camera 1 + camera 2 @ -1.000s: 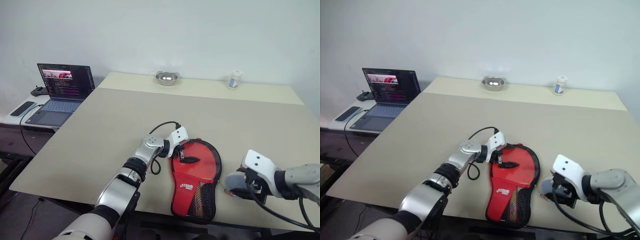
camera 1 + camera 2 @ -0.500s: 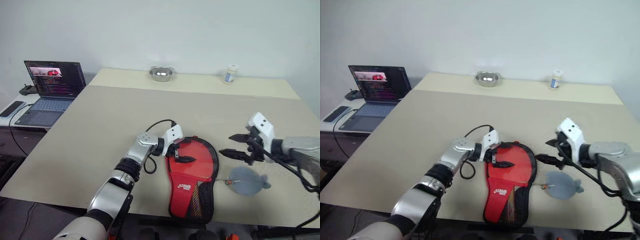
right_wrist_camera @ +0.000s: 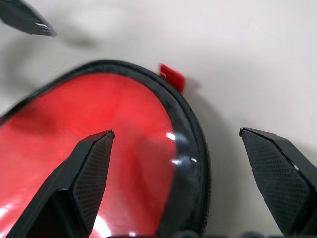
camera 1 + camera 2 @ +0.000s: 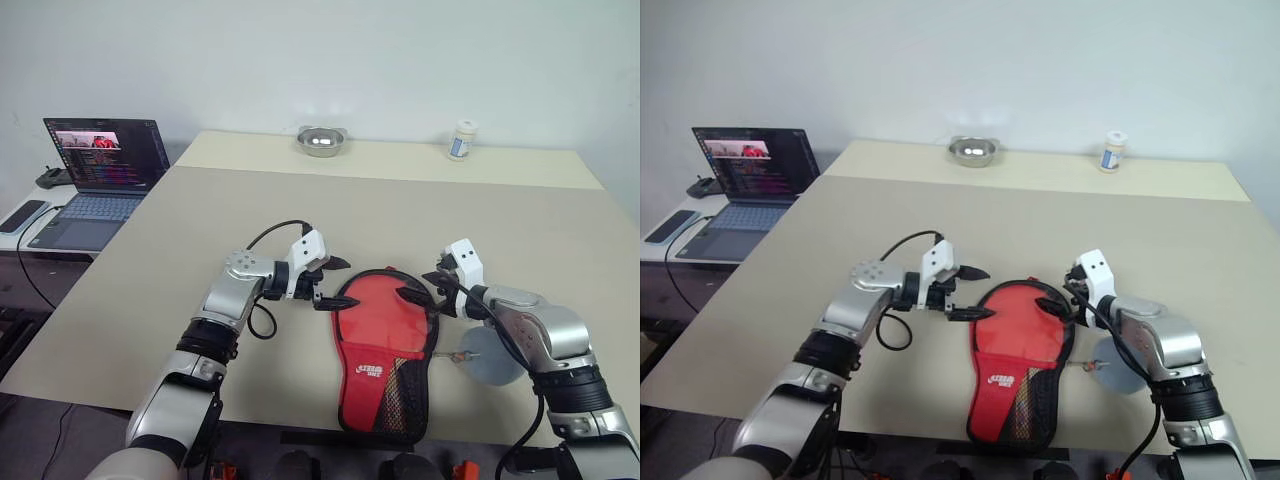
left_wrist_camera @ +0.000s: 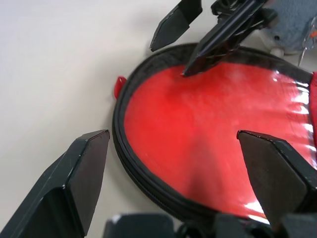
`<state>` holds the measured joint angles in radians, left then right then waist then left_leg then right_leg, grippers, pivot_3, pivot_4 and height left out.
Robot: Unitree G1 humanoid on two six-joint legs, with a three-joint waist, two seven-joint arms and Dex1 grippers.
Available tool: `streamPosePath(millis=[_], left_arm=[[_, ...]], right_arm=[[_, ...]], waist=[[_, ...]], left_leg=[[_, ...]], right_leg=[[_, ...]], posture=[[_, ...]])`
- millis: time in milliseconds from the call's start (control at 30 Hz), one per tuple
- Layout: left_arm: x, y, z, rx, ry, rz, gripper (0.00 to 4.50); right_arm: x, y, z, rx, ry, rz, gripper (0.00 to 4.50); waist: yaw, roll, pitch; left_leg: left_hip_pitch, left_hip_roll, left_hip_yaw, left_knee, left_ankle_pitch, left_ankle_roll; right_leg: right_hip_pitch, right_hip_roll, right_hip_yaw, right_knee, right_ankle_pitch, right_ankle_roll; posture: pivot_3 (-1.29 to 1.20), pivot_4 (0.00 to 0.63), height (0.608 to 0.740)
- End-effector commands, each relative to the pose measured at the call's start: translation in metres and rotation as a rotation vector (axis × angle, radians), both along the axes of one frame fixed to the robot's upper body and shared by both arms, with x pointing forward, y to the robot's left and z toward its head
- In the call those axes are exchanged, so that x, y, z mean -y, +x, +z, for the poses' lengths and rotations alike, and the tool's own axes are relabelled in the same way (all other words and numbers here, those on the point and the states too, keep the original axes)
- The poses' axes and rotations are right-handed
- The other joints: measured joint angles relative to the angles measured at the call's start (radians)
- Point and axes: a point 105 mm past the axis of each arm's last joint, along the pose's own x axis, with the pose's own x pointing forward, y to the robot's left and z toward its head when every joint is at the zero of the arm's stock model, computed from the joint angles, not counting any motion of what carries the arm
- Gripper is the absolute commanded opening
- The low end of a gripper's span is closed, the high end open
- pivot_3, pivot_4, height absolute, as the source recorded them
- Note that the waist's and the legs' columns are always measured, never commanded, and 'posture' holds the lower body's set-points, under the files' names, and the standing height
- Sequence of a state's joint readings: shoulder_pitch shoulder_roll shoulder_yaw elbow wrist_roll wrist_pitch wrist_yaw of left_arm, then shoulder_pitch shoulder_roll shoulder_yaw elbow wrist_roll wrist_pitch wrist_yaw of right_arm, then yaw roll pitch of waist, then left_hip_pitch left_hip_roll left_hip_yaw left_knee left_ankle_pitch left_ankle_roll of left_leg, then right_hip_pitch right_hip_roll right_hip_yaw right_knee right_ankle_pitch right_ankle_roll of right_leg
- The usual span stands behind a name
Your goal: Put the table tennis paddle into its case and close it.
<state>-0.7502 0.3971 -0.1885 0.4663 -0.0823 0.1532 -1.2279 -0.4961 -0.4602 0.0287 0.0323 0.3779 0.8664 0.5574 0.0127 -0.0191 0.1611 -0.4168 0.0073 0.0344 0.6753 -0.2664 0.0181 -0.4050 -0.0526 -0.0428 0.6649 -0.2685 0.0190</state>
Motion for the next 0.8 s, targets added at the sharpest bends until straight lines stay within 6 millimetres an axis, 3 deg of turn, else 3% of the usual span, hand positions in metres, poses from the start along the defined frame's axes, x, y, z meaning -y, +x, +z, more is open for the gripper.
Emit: streamPosePath(millis=[33, 367, 600, 800], left_arm=[[0.001, -0.001, 0.015, 0.051, -0.030, -0.003, 4.50], [0.000, -0.002, 0.013, 0.054, -0.024, 0.007, 4.50], [0.002, -0.003, 0.012, 0.056, -0.020, 0.003, 4.50], [0.004, -0.003, 0.011, 0.057, -0.018, -0.003, 4.50]], right_arm=[[0.006, 0.012, 0.008, 0.029, -0.010, -0.033, 3.48], [-0.004, 0.019, 0.010, 0.029, -0.067, 0.044, 0.05], [-0.026, 0.034, 0.033, 0.139, -0.093, 0.091, 0.02], [-0.043, 0.040, 0.041, 0.162, -0.085, 0.131, 0.02]], waist=[[-0.002, 0.000, 0.000], [-0.011, 0.000, 0.000], [-0.019, 0.001, 0.001], [-0.021, 0.001, 0.001]], left_leg=[[0.000, 0.000, 0.000, 0.001, 0.000, 0.000], [0.000, 0.001, 0.000, 0.002, 0.001, 0.001], [0.001, 0.001, 0.002, 0.004, 0.001, 0.001], [0.002, 0.001, 0.002, 0.004, 0.002, 0.001]], right_leg=[[0.000, 0.000, 0.000, 0.001, 0.000, 0.000], [0.000, 0.001, 0.001, 0.002, 0.001, 0.000], [-0.002, 0.001, 0.003, 0.008, 0.001, 0.000], [-0.004, 0.001, 0.004, 0.013, 0.001, 0.000]], posture=[[0.00, 0.150, 0.740], [0.00, 0.150, 0.740], [0.00, 0.150, 0.740], [0.00, 0.150, 0.740]])
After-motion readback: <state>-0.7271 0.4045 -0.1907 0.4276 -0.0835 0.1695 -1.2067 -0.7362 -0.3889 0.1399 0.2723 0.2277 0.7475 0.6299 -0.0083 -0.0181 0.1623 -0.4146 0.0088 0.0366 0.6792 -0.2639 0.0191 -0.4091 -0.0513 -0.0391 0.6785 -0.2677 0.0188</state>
